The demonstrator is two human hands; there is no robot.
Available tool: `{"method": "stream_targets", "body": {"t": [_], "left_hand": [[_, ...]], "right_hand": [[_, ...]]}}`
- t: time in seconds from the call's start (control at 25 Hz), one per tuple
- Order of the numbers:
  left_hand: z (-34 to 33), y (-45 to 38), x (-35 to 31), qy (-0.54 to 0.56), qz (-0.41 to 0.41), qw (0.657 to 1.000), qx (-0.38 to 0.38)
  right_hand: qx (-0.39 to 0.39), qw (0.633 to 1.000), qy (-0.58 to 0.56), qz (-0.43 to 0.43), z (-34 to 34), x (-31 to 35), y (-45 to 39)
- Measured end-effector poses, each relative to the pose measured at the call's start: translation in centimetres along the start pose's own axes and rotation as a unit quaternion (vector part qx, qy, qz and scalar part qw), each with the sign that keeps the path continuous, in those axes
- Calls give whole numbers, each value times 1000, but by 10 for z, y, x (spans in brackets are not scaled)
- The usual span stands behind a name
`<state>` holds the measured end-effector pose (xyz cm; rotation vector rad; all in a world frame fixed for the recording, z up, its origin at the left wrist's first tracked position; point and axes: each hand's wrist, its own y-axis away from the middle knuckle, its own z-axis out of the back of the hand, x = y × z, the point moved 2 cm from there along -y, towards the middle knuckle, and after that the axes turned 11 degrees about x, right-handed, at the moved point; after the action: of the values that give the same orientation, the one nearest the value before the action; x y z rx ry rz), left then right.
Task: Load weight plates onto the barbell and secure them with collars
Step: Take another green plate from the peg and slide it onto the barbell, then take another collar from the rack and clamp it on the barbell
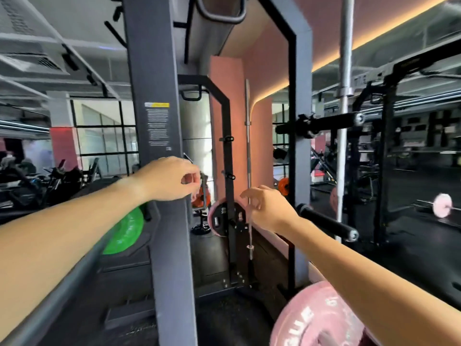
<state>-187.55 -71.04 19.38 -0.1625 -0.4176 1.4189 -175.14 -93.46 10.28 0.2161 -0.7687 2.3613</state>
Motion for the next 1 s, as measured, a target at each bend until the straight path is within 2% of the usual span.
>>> {"method": "stream_targets", "body": {"t": [0.16, 0.44, 0.76, 1.0], "left_hand": [[-14, -42, -84, 15, -19, 998, 65], [-24, -99, -183, 56, -43, 996, 60], [-49, -154, -224, 70, -53, 994, 59], [-61, -214, -221, 76, -61, 995, 30]], "right_hand": [[18, 999, 19, -28, 60, -59, 49], [2, 999, 14, -50, 128, -135, 102], [-9, 997, 15, -71, 151, -197, 106], [-15, 996, 23, -81, 170, -244, 78]]}}
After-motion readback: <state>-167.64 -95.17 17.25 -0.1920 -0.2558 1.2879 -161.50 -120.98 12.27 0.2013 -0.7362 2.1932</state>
